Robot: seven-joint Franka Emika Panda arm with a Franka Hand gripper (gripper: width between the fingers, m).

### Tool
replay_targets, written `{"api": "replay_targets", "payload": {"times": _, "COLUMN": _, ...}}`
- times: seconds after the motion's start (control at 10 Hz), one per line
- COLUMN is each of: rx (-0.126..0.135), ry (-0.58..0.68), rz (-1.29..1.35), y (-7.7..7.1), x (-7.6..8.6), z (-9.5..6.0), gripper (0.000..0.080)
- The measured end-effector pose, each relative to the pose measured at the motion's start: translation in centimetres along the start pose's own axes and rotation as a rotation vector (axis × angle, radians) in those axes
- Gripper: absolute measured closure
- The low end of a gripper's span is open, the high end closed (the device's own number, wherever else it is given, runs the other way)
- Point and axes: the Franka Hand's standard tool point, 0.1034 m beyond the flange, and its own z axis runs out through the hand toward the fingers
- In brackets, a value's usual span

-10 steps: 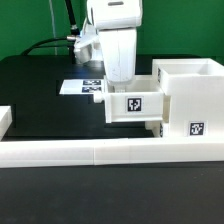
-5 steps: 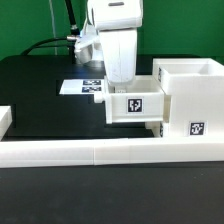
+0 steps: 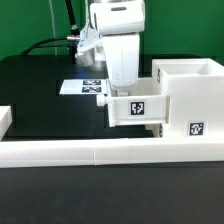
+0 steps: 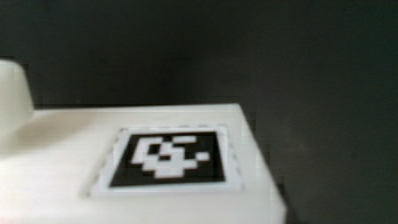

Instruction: Assemble drawer

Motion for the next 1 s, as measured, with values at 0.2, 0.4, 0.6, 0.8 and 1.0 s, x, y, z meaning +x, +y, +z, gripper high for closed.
{"api": "replay_targets", "payload": {"times": 0.2, "rx": -0.001, "ry": 0.0, "rz": 0.003, "y": 0.04, "x": 0.14, "z": -0.02, "gripper": 0.0758}}
{"api": "replay_targets", "payload": {"times": 0.4, "rx": -0.002, "ry": 0.0, "rz": 0.016, "y": 0.16, "x": 0.17, "z": -0.1, "gripper": 0.0758}}
{"api": "replay_targets", "payload": {"times": 0.6, "rx": -0.002, "ry": 0.001, "rz": 0.034, "y": 0.17, "x": 0.3, "z": -0.03, "gripper": 0.0758}}
{"api": "replay_targets", "payload": {"times": 0.8, "rx": -0.004, "ry": 0.001, "rz": 0.03, "y": 0.23, "x": 0.66, "z": 0.02, "gripper": 0.0758}}
{"api": "replay_targets", "payload": {"times": 1.0, "rx": -0.004, "ry": 0.001, "rz": 0.031, "y": 0.22, "x": 0.6, "z": 0.02, "gripper": 0.0758}}
